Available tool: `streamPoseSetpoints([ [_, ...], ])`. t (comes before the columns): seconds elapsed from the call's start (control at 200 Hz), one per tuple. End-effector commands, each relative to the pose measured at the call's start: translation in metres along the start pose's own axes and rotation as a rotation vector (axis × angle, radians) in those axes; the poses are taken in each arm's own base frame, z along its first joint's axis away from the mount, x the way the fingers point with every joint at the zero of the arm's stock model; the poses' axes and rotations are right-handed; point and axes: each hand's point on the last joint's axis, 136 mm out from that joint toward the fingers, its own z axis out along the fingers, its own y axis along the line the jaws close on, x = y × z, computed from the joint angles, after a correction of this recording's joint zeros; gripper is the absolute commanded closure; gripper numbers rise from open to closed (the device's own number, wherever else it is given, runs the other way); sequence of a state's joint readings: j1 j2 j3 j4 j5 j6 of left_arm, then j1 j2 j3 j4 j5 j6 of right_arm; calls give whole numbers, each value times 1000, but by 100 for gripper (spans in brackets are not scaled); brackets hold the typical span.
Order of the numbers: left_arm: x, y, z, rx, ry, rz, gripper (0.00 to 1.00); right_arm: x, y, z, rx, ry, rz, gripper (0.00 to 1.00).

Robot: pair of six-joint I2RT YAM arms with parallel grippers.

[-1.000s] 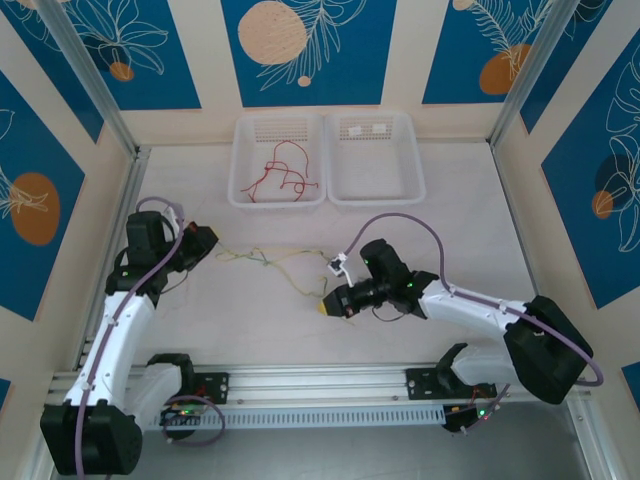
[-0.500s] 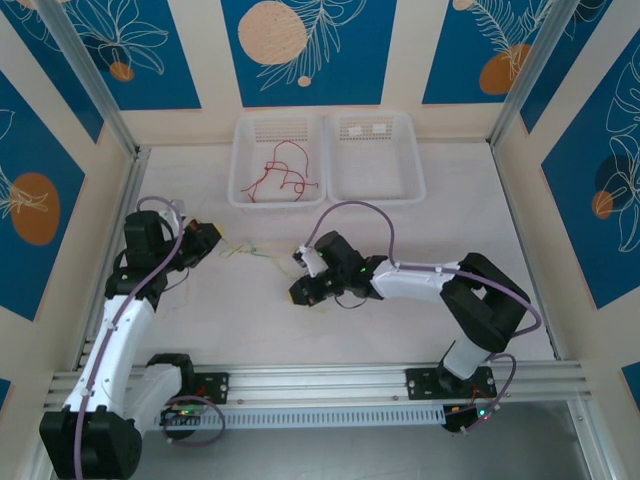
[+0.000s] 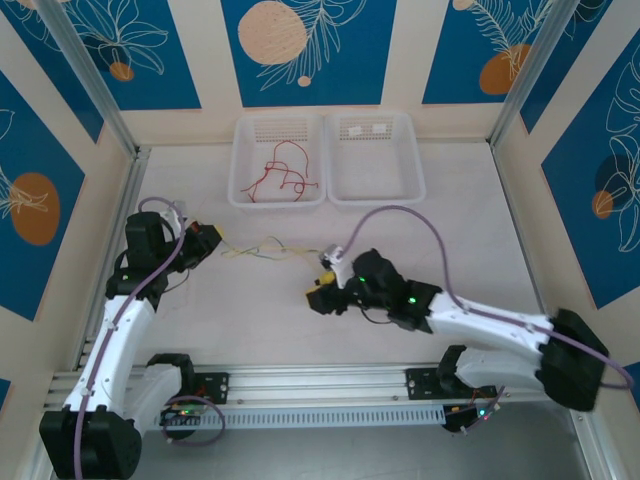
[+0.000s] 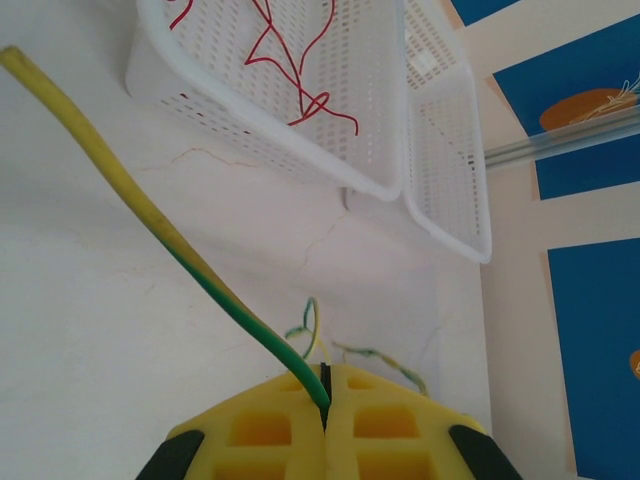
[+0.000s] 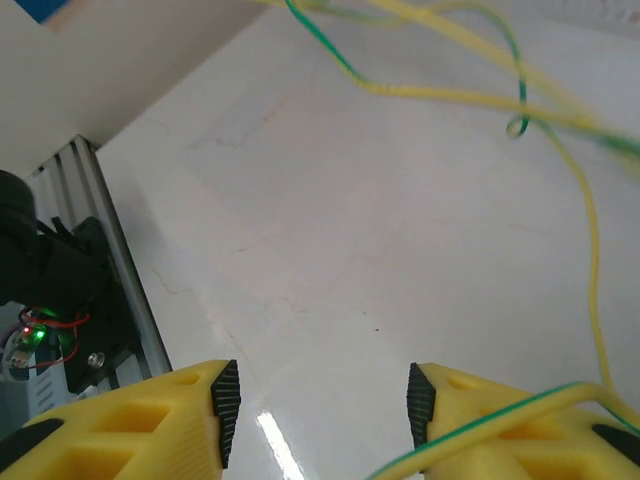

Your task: Untangle the cables

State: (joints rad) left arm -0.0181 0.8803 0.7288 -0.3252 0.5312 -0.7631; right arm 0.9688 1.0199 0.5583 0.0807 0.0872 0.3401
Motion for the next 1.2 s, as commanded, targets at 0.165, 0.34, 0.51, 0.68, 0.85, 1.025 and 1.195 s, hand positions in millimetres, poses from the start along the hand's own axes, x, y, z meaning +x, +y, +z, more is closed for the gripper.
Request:
streamPoseSetpoints([
  [0.165,11,-27,4,127,97,139,100,-32,-23,-67,137,-128,-95,43],
  [0.34,5,-24,-4,50,75,183,100,-54,1,-78,-106,-77,-6,44],
  [0.51,4,-17,1,44,56,139,100,-48,-5,-74,-140,-86,151,38],
  [0.68,-2,4,0,-75,8,85,100,-37,-55,-76,-210,5,663,31],
  [0.85,-15,-6,3,-33,-37,79,100,4,-71,-66,-196,225,956,73],
  [1.025,-19,-14,2,-16,-37,113,100,22,-89,-67,40,297,871,73],
  [1.195,-15,-22,3,20,-1,155,100,-25,-70,-80,91,134,485,59],
])
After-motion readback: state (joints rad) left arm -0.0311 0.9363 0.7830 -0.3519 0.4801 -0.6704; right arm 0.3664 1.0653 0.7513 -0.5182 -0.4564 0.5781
